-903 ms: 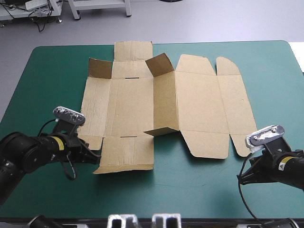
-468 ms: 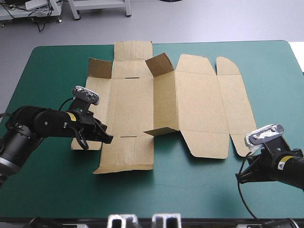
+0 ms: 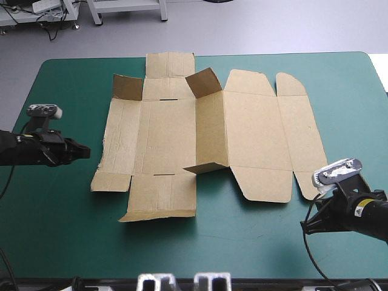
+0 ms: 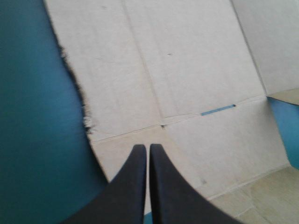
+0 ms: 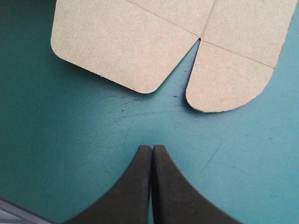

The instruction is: Fold the box

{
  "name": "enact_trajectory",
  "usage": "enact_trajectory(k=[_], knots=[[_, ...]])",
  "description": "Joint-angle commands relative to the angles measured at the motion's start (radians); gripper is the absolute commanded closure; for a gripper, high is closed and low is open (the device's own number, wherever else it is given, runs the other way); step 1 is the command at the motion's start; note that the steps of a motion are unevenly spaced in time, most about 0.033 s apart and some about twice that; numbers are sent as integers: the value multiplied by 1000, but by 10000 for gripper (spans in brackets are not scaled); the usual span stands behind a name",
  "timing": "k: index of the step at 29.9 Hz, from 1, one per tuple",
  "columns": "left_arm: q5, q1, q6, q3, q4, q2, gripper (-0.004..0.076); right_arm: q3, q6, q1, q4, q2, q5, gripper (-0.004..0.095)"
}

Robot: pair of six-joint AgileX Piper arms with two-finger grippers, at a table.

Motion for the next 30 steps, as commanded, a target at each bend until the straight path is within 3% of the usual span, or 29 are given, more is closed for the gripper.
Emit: enact_trajectory(k=[1, 5, 8, 15, 18, 21, 23, 30], knots=[[-24, 104, 5, -32, -40, 20, 710, -23, -1, -3, 11, 0, -42, 926], [-96, 181, -23, -32, -38, 82, 701, -23, -1, -3, 12, 0, -44, 926], [-130, 205, -69, -32, -47, 145, 625, -23, -1, -3, 12, 0, -44, 926], [-31, 210, -30, -32, -126, 328, 290, -23, -1, -3, 15, 0, -44, 926], [41, 210, 25, -32, -217, 405, 218, -23, -1, -3, 15, 0, -44, 926], [120, 210, 136, -32, -367, 483, 213, -23, -1, -3, 15, 0, -44, 926], [120, 208, 161, -34, -416, 518, 213, -23, -1, -3, 15, 0, -44, 926], [120, 167, 176, -36, -374, 600, 213, -23, -1, -3, 20, 0, -44, 926]])
